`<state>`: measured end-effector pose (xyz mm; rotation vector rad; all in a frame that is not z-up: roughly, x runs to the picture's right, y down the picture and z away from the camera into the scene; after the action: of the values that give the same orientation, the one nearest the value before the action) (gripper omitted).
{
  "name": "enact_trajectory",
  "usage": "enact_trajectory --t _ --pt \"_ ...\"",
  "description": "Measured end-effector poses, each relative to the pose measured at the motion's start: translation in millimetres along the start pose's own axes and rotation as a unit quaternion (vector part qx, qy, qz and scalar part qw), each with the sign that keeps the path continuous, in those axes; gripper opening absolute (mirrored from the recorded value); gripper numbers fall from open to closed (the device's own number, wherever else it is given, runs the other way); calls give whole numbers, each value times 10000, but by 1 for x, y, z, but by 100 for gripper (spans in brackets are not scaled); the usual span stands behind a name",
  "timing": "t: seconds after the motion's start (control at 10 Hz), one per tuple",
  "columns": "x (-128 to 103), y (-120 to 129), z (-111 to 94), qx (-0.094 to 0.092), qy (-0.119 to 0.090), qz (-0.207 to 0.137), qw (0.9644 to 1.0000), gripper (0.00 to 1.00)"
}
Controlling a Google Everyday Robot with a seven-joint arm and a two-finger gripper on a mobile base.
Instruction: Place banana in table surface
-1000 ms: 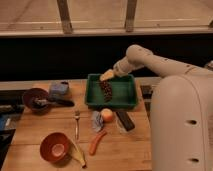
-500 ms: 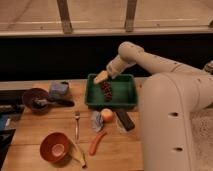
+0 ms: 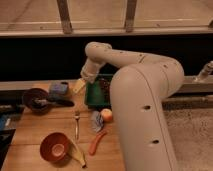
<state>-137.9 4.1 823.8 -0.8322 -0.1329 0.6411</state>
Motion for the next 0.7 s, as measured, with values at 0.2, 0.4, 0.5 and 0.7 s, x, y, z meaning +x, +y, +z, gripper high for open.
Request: enact_trajectory --t 0.2,0.4,0.5,0.7 --pt "6 20 4 230 218 -387 9987 80" --pt "32 23 1 548 372 -183 9976 80" --pt "47 18 -3 663 420 -35 9969 80" --pt "54 17 -5 714 443 39 9965 80"
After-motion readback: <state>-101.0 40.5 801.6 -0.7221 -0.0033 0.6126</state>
